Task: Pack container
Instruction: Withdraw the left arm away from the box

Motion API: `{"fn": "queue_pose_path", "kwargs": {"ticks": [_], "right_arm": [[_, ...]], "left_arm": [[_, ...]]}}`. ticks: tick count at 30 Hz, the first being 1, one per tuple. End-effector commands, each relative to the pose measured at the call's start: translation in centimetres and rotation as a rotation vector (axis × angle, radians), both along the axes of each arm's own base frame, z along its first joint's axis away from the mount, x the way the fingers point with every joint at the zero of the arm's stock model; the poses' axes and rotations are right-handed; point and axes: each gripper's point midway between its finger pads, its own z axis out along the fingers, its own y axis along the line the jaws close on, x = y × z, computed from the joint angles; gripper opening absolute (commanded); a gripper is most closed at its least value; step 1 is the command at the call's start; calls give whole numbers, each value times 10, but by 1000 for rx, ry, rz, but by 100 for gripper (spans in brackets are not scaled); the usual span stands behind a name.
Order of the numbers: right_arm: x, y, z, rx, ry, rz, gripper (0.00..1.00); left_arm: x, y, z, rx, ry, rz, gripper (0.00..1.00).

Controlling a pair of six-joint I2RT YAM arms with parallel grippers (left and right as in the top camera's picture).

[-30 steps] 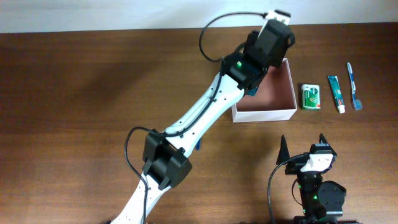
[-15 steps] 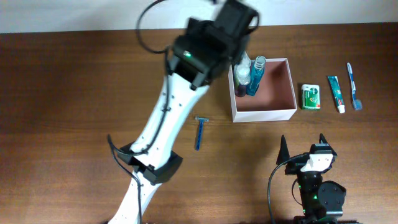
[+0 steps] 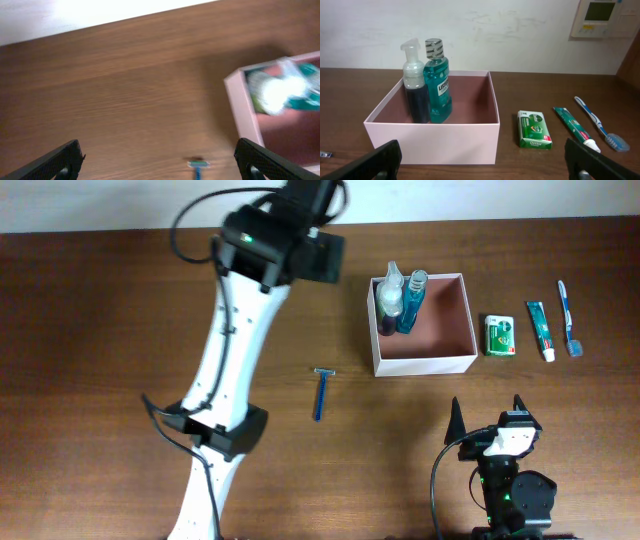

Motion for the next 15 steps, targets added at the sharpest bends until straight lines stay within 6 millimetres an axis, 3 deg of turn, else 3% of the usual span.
{"fn": "queue_pose_path", "kwargs": {"ticks": [1,7,10,15], "right_arm": [[0,0,-2,1,4,-5,99],[0,0,-2,1,4,-5,99],[0,0,-2,1,4,-5,99],[0,0,-2,1,4,-5,99]], "left_arm": [[18,63,7,-25,7,112,99],[33,127,-16,9,79,239,99],[34,165,-46,38,182,317,99],[28,191,-81,67,305,367,99]]}}
